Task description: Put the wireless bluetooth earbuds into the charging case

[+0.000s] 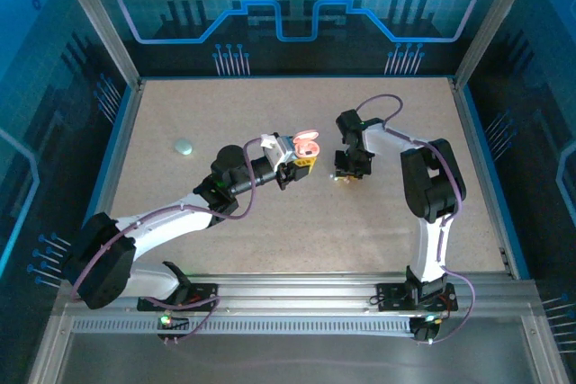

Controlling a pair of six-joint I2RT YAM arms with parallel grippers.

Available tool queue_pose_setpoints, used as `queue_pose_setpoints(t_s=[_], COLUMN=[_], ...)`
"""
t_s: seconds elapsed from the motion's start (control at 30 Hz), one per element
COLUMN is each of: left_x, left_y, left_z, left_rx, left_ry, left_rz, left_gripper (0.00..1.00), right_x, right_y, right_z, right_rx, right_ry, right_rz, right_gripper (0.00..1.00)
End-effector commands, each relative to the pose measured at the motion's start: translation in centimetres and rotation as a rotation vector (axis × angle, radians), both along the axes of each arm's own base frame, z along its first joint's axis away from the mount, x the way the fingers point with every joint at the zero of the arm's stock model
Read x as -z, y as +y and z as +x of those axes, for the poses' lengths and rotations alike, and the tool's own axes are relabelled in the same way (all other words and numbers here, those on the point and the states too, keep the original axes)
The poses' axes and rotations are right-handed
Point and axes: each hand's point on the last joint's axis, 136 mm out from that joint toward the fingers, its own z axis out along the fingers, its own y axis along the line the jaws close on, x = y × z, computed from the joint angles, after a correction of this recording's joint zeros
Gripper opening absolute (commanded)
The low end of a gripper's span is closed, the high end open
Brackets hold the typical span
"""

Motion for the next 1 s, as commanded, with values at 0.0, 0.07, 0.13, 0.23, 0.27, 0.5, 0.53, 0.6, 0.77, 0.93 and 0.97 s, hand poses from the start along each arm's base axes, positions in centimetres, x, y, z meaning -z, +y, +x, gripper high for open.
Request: queue_pose_setpoints(t_s=[0.0, 0.07, 0.13, 0.23, 0.27, 0.5, 0.53, 0.6, 0.77, 0.93, 0.97], left_x=[-1.5, -1.5, -1.5, -1.5, -1.5, -1.6, -1.5, -1.5, -1.4, -1.2, -1.1], left_y=[-0.1, -0.1, -0.1, 0.0, 0.0, 0.0, 0.1, 0.0, 0.1, 0.0, 0.0], left_z=[-0.7, -0.7, -0.7, -0.7, -0.7, -0.6, -0.6, -0.6, -0.6, -0.5, -0.5], left_rx=[0.025, 0.025, 0.025, 0.022, 0.022, 0.017, 0.016, 0.017, 0.014, 0.013, 0.015], left_ry=[-0.025, -0.023, -0.022, -0.020, -0.021, -0.020, -0.018, -0.019, -0.025, -0.029, -0.030], left_rz=[-0.039, -0.040, -0.041, -0.040, -0.040, -0.037, -0.036, -0.033, -0.026, -0.019, -0.017], left_gripper=[0.32, 0.32, 0.32, 0.32, 0.32, 0.32, 0.32, 0.32, 0.32, 0.32, 0.32], right_x=[0.5, 0.6, 0.4, -0.1, -0.3, -2.4, -2.9, -3.8, -7.5, -13.8, -15.3], right_y=[0.5, 0.5, 0.5, 0.5, 0.6, 0.6, 0.6, 0.4, 0.2, 1.5, 1.9], right_z=[0.0, -0.1, -0.1, -0.2, -0.1, -0.4, -0.4, -0.7, -1.3, -2.2, -2.5], right_rx=[-0.012, -0.016, -0.020, -0.030, -0.034, -0.048, -0.046, -0.043, -0.034, -0.081, -0.096], right_ry=[0.017, 0.020, 0.017, 0.007, 0.000, -0.049, -0.060, -0.081, -0.163, -0.288, -0.315], right_rz=[-0.006, -0.001, 0.001, 0.004, 0.006, 0.029, 0.035, 0.043, 0.116, 0.279, 0.315], right_gripper=[0.26, 0.23, 0.21, 0.19, 0.18, 0.16, 0.16, 0.16, 0.16, 0.16, 0.16])
